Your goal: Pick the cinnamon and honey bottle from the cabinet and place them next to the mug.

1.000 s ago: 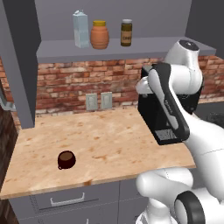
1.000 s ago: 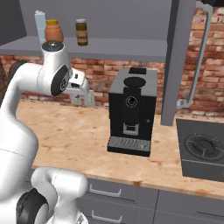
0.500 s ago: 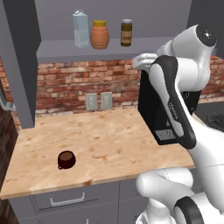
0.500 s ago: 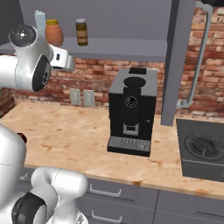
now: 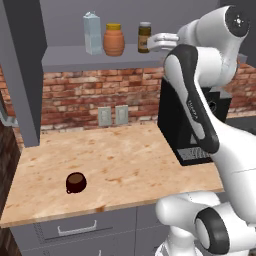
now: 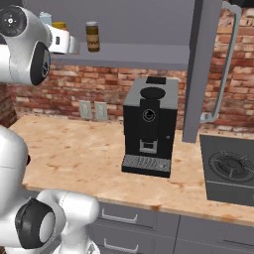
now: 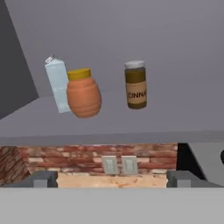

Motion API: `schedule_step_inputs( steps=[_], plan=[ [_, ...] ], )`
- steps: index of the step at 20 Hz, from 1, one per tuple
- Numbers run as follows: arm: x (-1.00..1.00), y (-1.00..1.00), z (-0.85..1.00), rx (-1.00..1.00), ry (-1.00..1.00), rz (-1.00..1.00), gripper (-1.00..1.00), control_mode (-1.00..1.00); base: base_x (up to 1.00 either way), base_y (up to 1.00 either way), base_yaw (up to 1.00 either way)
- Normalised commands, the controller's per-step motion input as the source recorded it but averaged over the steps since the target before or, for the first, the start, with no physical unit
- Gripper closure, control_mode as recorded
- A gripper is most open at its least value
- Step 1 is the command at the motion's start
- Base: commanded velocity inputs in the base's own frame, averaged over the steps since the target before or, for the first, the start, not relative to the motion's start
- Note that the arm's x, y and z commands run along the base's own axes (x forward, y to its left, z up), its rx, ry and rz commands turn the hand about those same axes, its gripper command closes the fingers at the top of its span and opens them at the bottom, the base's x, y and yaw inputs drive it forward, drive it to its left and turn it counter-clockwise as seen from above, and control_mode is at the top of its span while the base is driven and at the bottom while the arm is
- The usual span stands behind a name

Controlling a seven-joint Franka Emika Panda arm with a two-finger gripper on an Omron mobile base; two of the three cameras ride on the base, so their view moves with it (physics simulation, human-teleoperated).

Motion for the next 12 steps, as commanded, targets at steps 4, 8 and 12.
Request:
schedule_step_inputs(
  steps=[4, 8, 12],
  plan=[
    [0.28, -0.04, 0.4, -0.02, 0.01, 0.01, -1.0, -1.0, 0.0, 0.0, 0.0],
    [0.16, -0.3, -0.21, -0.03, 0.07, 0.0, -1.0, -1.0, 0.0, 0.0, 0.0],
    [0.05, -0.41, -0.13, 0.0, 0.0, 0.0, -1.0, -1.0, 0.0, 0.0, 0.0]
  ],
)
